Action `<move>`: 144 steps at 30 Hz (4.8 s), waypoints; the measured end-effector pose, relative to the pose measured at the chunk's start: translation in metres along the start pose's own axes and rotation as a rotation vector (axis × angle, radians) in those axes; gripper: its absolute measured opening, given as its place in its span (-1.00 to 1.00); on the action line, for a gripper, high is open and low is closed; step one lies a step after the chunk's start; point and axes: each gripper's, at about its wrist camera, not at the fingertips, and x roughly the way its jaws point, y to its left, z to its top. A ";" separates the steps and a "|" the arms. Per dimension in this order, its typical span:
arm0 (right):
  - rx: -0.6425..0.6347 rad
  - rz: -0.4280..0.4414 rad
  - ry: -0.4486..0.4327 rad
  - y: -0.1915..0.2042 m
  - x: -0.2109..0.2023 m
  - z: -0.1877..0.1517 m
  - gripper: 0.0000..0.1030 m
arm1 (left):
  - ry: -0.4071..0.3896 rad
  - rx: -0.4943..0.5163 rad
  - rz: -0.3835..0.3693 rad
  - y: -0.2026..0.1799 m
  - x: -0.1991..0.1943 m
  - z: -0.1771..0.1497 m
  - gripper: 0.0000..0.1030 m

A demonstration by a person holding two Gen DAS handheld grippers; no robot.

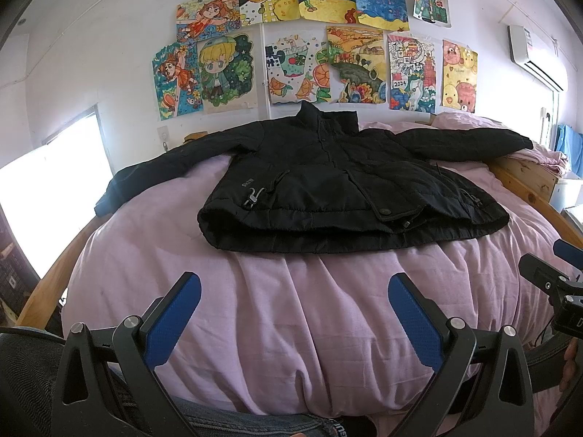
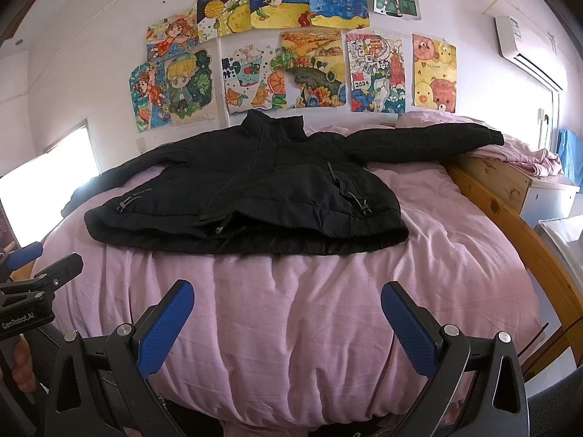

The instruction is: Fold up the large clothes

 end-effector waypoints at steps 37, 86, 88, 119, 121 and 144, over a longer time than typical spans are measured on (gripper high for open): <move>0.003 0.001 0.005 -0.001 0.001 0.000 1.00 | 0.001 0.000 -0.001 0.000 0.000 0.000 0.96; -0.155 -0.032 -0.104 0.025 -0.083 0.077 1.00 | -0.024 0.001 -0.062 0.026 -0.046 0.107 0.96; -0.180 0.000 -0.072 0.021 -0.081 0.106 1.00 | -0.026 0.010 -0.050 0.027 -0.049 0.129 0.96; 0.394 -0.463 -0.114 -0.349 0.191 0.259 1.00 | 0.242 0.112 -0.217 -0.160 0.434 0.277 0.96; 0.429 -0.524 -0.105 -0.372 0.196 0.254 1.00 | 0.245 0.108 -0.224 -0.167 0.459 0.273 0.96; 0.512 -0.501 -0.197 -0.396 0.237 0.253 -0.67 | 0.380 0.114 -0.138 -0.211 0.598 0.216 0.98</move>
